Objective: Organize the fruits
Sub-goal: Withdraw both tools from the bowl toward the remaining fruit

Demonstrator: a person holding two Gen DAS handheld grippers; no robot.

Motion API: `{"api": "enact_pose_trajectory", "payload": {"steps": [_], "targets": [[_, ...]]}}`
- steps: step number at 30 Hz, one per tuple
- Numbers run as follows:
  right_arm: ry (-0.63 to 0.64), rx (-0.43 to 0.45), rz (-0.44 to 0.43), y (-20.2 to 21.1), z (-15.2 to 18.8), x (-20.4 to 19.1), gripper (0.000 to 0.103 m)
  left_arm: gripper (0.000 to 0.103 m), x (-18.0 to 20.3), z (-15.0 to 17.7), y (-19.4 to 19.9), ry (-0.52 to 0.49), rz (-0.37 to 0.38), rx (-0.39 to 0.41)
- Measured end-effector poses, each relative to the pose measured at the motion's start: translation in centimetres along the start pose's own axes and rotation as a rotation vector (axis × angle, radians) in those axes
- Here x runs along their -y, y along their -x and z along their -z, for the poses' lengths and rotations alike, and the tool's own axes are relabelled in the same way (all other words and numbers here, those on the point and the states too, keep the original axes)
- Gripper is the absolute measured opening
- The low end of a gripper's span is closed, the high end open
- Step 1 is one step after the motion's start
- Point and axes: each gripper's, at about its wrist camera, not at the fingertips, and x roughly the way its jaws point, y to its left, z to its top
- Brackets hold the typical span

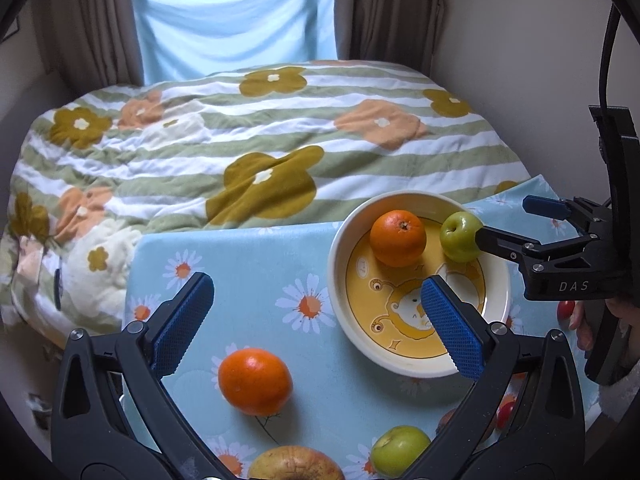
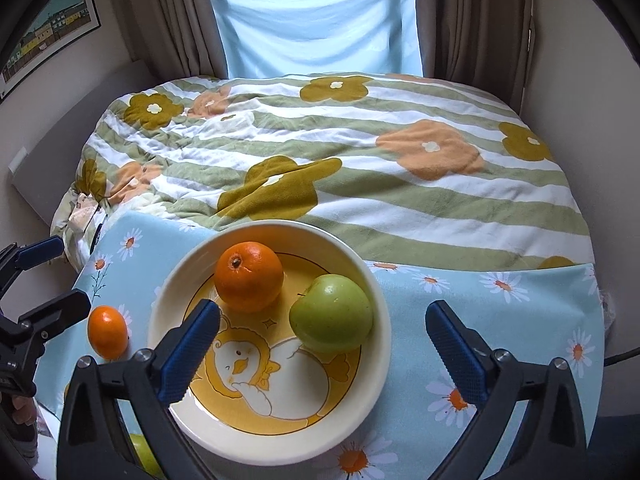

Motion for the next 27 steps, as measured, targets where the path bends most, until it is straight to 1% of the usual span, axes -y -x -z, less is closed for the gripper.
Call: {"api": "enact_pose_trajectory", "payload": {"steps": [9,12,14,15,17,20,24,27], "targets": [[-0.022,0.018,-0.024,5.8,0.7,-0.2,0.103,0.103,1.1,0.4,5.5,0.02,-0.043,0.08],[-0.027,0.029,-0.055,7.9,1.1,-0.3,0.103,0.103,1.2,1.1,7.8,0.029,-0.081,0.114],[-0.029,0.041,-0.072,9.4,1.5,-0.4,0.103,0.103,1.1,1.8,9.1,0.038,-0.128,0.134],[-0.027,0.05,-0.066,10.1,1.8,-0.5,0.103,0.103,1.0,2.1,9.7,0.043,-0.149,0.139],[-0.02,0.072,-0.034,11.4,2.3,-0.9,0.103,0.103,0.8,3.0,10.7,0.057,-0.18,0.138],[-0.016,0.084,-0.012,12.7,3.4,-1.5,0.103,0.103,0.3,4.6,12.0,0.065,-0.19,0.145],[-0.036,0.075,-0.028,13.4,5.3,-2.1,0.103,0.103,-0.3,6.8,13.0,0.054,-0.205,0.131],[-0.047,0.071,-0.038,13.8,6.9,-2.9,0.103,0.103,-0.9,8.4,13.5,0.043,-0.19,0.13]]}}
